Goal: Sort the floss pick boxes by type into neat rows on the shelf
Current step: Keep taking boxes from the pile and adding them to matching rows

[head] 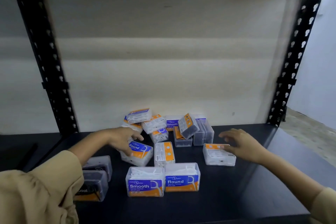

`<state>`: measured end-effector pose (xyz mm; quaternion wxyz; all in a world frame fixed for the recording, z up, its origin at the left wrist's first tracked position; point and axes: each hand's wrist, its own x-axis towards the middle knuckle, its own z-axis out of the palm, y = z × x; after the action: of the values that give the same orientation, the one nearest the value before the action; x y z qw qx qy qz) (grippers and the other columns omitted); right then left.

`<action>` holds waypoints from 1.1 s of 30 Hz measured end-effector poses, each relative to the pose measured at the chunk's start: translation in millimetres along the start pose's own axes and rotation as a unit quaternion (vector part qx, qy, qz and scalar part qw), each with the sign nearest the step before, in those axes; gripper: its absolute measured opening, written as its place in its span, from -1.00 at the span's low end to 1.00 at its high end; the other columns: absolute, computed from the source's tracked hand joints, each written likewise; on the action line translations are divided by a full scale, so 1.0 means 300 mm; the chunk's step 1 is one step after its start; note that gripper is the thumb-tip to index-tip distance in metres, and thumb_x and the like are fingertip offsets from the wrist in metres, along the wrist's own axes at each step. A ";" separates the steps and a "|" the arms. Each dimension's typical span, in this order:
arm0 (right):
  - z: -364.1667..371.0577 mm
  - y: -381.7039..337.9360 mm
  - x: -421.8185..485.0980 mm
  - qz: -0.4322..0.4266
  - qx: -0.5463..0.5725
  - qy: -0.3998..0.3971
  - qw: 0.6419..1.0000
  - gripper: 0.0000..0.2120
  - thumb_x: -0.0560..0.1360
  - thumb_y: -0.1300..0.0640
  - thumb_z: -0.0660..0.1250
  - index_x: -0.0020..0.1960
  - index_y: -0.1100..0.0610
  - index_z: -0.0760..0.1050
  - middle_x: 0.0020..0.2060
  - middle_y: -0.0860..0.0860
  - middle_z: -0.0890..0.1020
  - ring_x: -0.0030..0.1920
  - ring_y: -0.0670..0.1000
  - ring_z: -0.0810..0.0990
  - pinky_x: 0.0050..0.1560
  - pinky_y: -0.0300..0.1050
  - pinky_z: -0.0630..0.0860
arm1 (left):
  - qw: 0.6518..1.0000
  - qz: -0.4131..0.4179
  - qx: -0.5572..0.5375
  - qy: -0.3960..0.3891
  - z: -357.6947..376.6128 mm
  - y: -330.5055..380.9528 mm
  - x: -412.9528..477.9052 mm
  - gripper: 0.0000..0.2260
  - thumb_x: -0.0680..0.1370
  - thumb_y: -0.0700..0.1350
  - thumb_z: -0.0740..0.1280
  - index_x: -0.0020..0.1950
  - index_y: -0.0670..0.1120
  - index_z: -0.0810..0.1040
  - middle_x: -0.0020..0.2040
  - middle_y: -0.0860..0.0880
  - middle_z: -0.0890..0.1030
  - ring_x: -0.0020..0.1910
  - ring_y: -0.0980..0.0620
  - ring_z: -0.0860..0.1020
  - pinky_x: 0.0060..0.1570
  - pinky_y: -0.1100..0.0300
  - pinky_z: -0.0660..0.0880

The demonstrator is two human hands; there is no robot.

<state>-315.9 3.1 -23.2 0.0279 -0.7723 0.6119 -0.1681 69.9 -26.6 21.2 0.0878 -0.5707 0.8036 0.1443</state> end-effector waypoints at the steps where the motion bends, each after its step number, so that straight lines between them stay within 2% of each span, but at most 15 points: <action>1: -0.008 0.009 0.011 0.012 0.003 -0.037 0.999 -0.52 0.44 -0.11 0.35 0.32 -0.02 0.41 -0.02 -0.10 0.51 0.11 -0.01 0.45 0.22 -0.05 0.40 | 1.000 -0.002 0.014 -0.013 -0.005 -0.013 0.002 -0.36 0.42 -0.13 0.43 0.45 0.06 0.28 0.40 0.00 0.37 0.23 0.10 0.39 0.07 0.43 0.26; 5: -0.034 0.010 0.040 0.040 0.024 -0.180 0.983 -0.19 0.33 -0.28 0.37 0.45 0.03 0.21 0.27 0.00 0.44 0.29 0.04 0.38 0.36 -0.06 0.30 | 0.998 -0.006 0.058 -0.034 -0.002 -0.038 0.022 -0.23 0.34 -0.07 0.50 0.47 0.13 0.22 0.47 0.01 0.27 0.42 0.02 0.25 0.39 0.19 0.22; 7: -0.029 0.006 0.051 0.033 0.017 -0.211 0.977 -0.20 0.36 -0.22 0.39 0.47 0.06 0.18 0.33 0.00 0.39 0.33 0.02 0.35 0.39 -0.08 0.28 | 0.996 -0.004 0.079 -0.042 0.011 -0.037 0.036 -0.18 0.31 -0.04 0.51 0.48 0.15 0.18 0.48 0.02 0.26 0.42 0.00 0.23 0.43 0.06 0.22; 9: -0.021 -0.001 0.057 0.021 0.009 -0.224 0.974 -0.28 0.40 -0.15 0.40 0.44 0.08 0.23 0.31 0.00 0.40 0.31 0.00 0.38 0.36 -0.13 0.30 | 0.995 -0.001 0.088 -0.045 0.026 -0.030 0.045 -0.18 0.31 -0.04 0.50 0.48 0.17 0.17 0.45 0.01 0.28 0.40 -0.01 0.25 0.40 0.03 0.27; 12: -0.008 0.000 0.059 0.024 0.032 -0.223 0.974 -0.40 0.40 -0.11 0.42 0.36 0.04 0.35 0.22 -0.02 0.47 0.20 -0.03 0.46 0.26 -0.18 0.37 | 0.997 0.011 0.067 -0.033 0.038 -0.021 0.050 -0.26 0.34 -0.10 0.48 0.45 0.14 0.25 0.39 0.02 0.36 0.32 0.03 0.34 0.31 0.12 0.34; 14: -0.002 0.007 0.060 0.027 0.039 -0.213 0.976 -0.40 0.35 -0.16 0.44 0.31 0.01 0.40 0.17 -0.05 0.50 0.16 -0.05 0.49 0.24 -0.18 0.40 | 0.998 0.020 0.053 -0.016 0.036 -0.017 0.044 -0.34 0.34 -0.12 0.49 0.39 0.11 0.33 0.33 0.04 0.43 0.22 0.07 0.39 0.22 0.17 0.38; 17: 0.006 0.017 0.059 0.031 0.048 -0.200 0.978 -0.28 0.17 -0.34 0.46 0.23 -0.03 0.44 0.09 -0.11 0.52 0.10 -0.09 0.50 0.17 -0.20 0.42 | 0.998 0.011 0.051 0.018 0.028 -0.014 0.024 -0.39 0.29 -0.05 0.53 0.28 0.09 0.37 0.18 0.06 0.43 0.09 0.10 0.37 0.15 0.16 0.41; 21: 0.015 0.017 0.049 0.038 0.072 -0.181 0.980 -0.40 0.22 -0.24 0.48 0.16 -0.07 0.39 0.06 -0.13 0.49 0.09 -0.09 0.50 0.09 -0.27 0.39 | 0.998 0.003 0.032 0.046 0.038 -0.025 0.006 -0.42 0.23 0.03 0.56 0.10 0.05 0.31 0.05 0.06 0.44 0.02 0.05 0.44 0.02 0.08 0.47; 25: 0.018 0.002 0.038 0.037 0.080 -0.166 0.982 -0.53 0.32 -0.07 0.50 0.11 -0.08 0.34 0.06 -0.10 0.46 0.08 -0.08 0.47 0.00 -0.32 0.38 | 0.999 0.008 -0.008 0.046 0.053 -0.038 -0.006 -0.41 0.21 0.00 0.58 0.05 0.04 0.28 0.01 0.06 0.49 0.00 0.04 0.49 -0.04 0.06 0.50; 27: 0.018 -0.004 0.034 0.031 0.074 -0.155 0.985 -0.53 0.32 -0.05 0.50 0.11 -0.07 0.34 0.06 -0.09 0.45 0.07 -0.08 0.47 -0.05 -0.34 0.40 | 0.998 0.013 -0.018 0.058 0.052 -0.038 -0.013 -0.42 0.25 -0.02 0.57 0.10 0.07 0.28 -0.01 0.10 0.47 0.00 0.07 0.48 -0.06 0.14 0.49; 30: 0.024 -0.014 0.028 0.026 0.070 -0.148 0.986 -0.52 0.31 -0.05 0.51 0.11 -0.08 0.32 0.05 -0.09 0.44 0.06 -0.09 0.47 -0.05 -0.34 0.40 | 0.997 0.026 -0.035 0.067 0.037 -0.033 -0.026 -0.44 0.35 -0.07 0.52 0.26 0.05 0.35 -0.03 0.14 0.43 -0.02 0.13 0.44 -0.13 0.35 0.38; 33: 0.028 -0.020 0.028 0.032 0.062 -0.161 0.985 -0.52 0.35 -0.06 0.47 0.15 -0.08 0.31 0.08 -0.08 0.43 0.09 -0.08 0.46 0.05 -0.30 0.38 | 0.997 0.031 -0.021 0.062 0.024 -0.030 -0.036 -0.59 0.40 -0.08 0.48 0.22 0.00 0.49 0.03 0.06 0.52 -0.03 0.11 0.47 -0.20 0.45 0.34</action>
<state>-306.2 -4.7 -27.7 0.1788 -0.7664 0.6120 -0.0785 81.8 -17.3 16.6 0.0217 -0.5550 0.8217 0.1278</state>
